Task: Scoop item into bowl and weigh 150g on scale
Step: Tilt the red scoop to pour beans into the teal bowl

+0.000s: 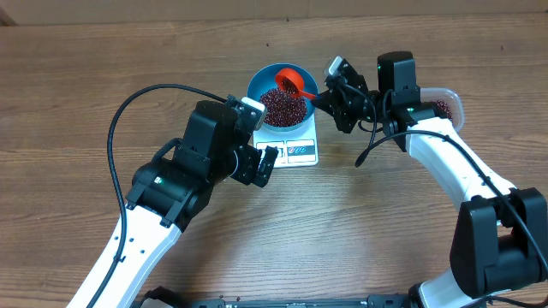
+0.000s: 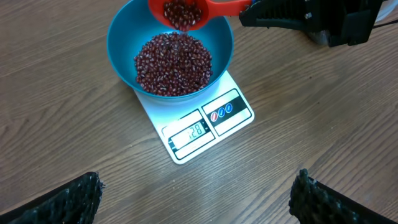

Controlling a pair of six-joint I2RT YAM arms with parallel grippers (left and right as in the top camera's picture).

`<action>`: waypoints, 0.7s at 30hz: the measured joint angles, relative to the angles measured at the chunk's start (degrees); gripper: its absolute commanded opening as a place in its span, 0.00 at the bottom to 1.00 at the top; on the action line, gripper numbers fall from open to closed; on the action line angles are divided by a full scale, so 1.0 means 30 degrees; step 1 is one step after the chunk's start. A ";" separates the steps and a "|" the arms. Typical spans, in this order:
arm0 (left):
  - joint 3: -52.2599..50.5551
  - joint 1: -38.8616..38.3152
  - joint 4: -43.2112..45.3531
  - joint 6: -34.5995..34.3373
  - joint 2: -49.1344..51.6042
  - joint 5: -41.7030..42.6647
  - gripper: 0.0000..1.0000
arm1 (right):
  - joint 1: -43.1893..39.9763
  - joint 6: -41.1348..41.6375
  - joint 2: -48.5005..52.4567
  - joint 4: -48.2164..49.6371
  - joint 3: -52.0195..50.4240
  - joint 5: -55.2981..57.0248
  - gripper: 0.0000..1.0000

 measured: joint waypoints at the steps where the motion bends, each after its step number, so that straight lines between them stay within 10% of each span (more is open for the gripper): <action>1: 0.0000 0.0000 0.0007 0.0000 0.0000 0.0007 1.00 | 0.0000 -0.0255 0.0000 0.0015 0.0000 0.0000 0.04; 21: 0.0000 0.0000 0.0007 0.0000 0.0000 0.0007 1.00 | 0.0000 -0.2535 0.0000 0.0058 0.0000 0.0007 0.04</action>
